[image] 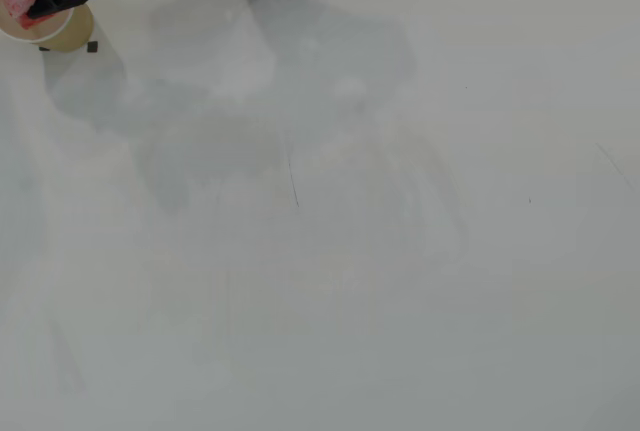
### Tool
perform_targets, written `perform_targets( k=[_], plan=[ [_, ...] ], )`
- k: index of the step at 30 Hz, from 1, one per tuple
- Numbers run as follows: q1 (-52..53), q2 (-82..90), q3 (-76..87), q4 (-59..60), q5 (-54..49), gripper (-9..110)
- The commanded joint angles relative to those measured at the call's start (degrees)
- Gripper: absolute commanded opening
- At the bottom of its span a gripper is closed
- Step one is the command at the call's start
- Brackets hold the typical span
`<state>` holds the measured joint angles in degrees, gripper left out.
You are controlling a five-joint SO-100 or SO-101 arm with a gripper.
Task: Pick up the cube and drop it in the cup.
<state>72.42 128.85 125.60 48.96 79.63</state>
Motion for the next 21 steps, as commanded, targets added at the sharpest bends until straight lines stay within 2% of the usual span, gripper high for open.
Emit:
perform_targets(
  k=[1,10,21],
  plan=[
    [0.26,1.49,-6.15,0.00,0.62,4],
    [1.05,2.90,-4.92,0.44,0.44,9],
    [3.16,4.13,-3.43,2.55,0.00,9]
  ],
)
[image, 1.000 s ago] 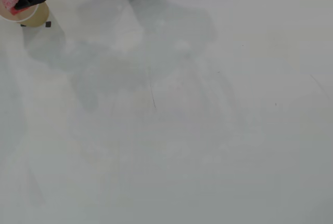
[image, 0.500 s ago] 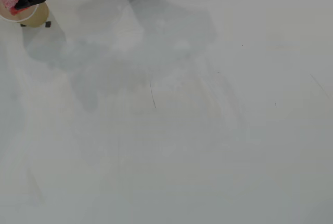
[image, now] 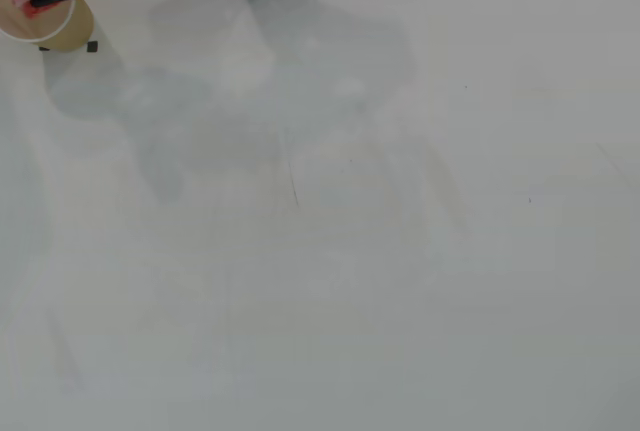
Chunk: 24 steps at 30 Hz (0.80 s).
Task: Pick up the cube and drop it in the cup.
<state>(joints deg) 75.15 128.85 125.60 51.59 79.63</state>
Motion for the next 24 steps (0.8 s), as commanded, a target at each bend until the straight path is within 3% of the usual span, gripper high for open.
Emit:
perform_targets(
  k=[1,4,6,24],
  plan=[
    [0.44,4.13,-3.43,-0.09,0.00,10],
    [0.26,4.22,-3.52,-0.44,0.00,31],
    [0.26,4.22,-3.52,0.00,0.26,38],
    [0.09,4.48,-3.34,-0.35,0.53,39]
  ],
)
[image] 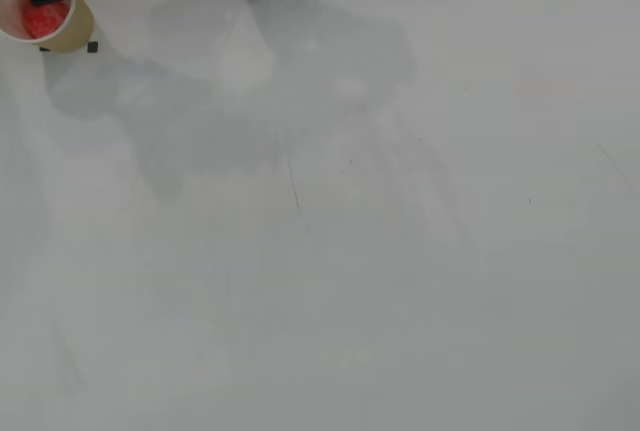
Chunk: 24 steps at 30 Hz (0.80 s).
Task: Pick up the cube and drop it in the cup.
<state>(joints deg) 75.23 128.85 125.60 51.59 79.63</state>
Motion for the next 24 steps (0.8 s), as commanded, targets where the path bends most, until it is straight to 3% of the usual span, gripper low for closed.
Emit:
perform_targets(
  k=[1,8,13,19,24],
  plan=[
    [0.00,4.48,-3.34,-0.35,0.44,39],
    [-0.18,4.39,-3.16,-0.62,-0.09,36],
    [-1.23,4.92,-3.16,-1.32,-0.18,25],
    [-1.23,5.36,-3.16,-4.31,-0.18,2],
    [-2.37,5.80,-2.72,-5.01,-0.18,0]
  ],
)
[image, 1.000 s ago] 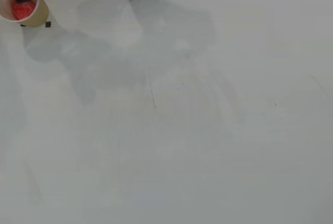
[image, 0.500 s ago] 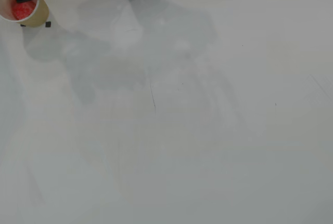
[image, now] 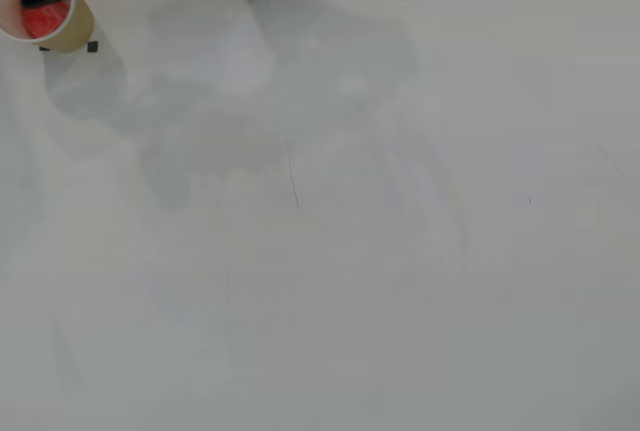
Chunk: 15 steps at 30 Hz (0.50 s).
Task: Pick up the cube and drop it in the cup.
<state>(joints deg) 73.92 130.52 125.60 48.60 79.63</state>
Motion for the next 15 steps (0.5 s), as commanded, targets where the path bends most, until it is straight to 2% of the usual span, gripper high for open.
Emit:
perform_targets(
  k=[1,8,15],
  plan=[
    [-1.32,4.22,-2.72,-2.02,-0.18,0],
    [-6.77,6.59,-0.35,-2.90,-0.18,0],
    [-16.52,12.83,4.75,-3.16,-0.18,0]
  ],
)
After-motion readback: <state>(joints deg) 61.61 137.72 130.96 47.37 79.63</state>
